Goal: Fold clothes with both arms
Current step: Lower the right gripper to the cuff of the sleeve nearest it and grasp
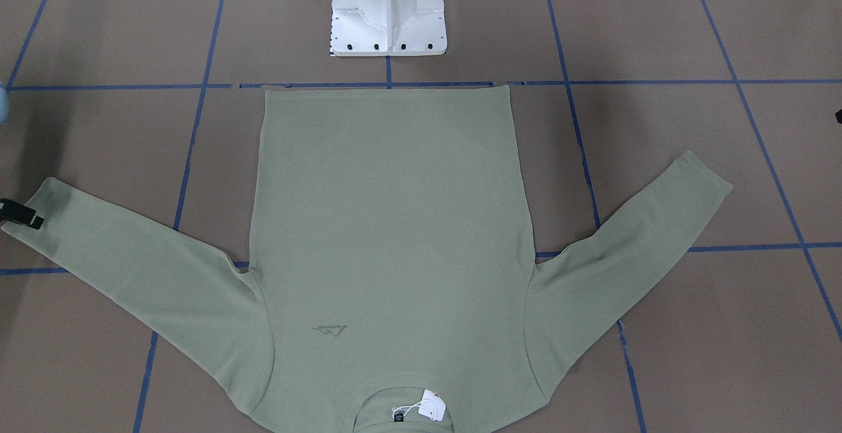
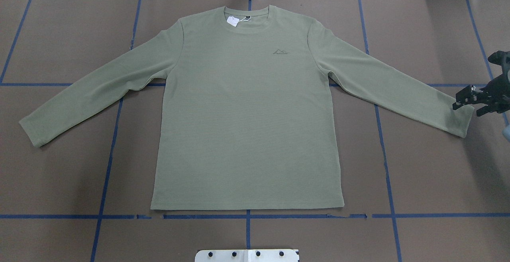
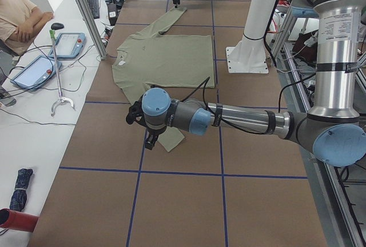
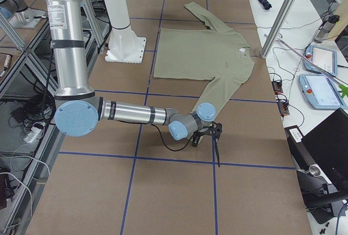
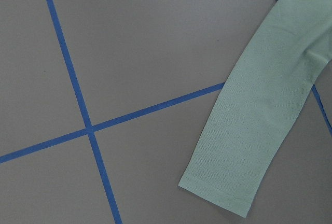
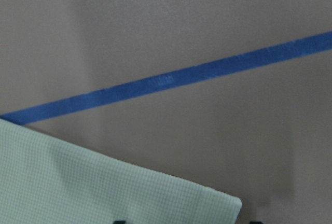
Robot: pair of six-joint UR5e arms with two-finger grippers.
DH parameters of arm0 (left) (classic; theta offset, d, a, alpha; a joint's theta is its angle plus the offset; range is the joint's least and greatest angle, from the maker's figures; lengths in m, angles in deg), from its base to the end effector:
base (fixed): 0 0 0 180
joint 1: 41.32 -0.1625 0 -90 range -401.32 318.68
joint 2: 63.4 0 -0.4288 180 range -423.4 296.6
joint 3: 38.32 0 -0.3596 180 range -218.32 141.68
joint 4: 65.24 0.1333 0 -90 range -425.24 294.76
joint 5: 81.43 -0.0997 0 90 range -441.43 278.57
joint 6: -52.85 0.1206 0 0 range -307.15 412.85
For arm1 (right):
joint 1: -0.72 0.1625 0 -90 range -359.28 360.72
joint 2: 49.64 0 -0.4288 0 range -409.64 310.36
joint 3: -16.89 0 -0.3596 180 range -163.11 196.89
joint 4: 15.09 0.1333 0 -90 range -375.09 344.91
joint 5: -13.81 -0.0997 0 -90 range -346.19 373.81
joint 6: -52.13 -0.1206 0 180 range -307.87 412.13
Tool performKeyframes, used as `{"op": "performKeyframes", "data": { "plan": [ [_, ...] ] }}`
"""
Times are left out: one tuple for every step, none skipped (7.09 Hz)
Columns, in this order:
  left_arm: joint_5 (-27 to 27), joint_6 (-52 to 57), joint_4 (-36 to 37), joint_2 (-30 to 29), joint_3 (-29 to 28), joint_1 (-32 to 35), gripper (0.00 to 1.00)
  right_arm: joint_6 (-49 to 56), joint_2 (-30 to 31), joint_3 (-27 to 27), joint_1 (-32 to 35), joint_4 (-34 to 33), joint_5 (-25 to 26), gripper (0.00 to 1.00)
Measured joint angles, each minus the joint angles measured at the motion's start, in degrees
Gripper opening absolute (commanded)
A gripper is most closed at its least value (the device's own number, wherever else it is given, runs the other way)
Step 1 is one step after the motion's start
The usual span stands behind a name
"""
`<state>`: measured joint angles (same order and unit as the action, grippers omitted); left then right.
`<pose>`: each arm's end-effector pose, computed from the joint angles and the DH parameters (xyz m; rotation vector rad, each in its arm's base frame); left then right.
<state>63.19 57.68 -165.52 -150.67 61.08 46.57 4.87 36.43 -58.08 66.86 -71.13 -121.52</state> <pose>-0.0183 -0.4534 0.5868 0.2960 0.9413 0.2521 -0.1616 -0.4830 0.6989 -0.1466 -0.8556 0.2247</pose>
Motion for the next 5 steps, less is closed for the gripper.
{"op": "performKeyframes", "data": {
  "plan": [
    [-0.1,0.0,0.0,0.0,0.0,0.0,1.0,-0.1,0.1,0.1,0.1,0.0,0.0,0.75],
    [-0.1,0.0,0.0,0.0,0.0,0.0,1.0,-0.1,0.2,0.3,0.2,-0.1,0.1,0.56],
    [-0.2,0.0,0.0,0.0,0.0,0.0,1.0,-0.3,0.1,0.3,0.4,-0.1,0.1,0.23],
    [-0.2,0.0,0.0,0.0,0.0,0.0,1.0,-0.7,0.1,0.3,0.6,-0.1,0.1,0.14],
    [-0.2,0.0,0.0,0.0,0.0,0.0,1.0,-1.6,0.2,0.4,0.7,-0.1,0.0,0.0]
  ]
}}
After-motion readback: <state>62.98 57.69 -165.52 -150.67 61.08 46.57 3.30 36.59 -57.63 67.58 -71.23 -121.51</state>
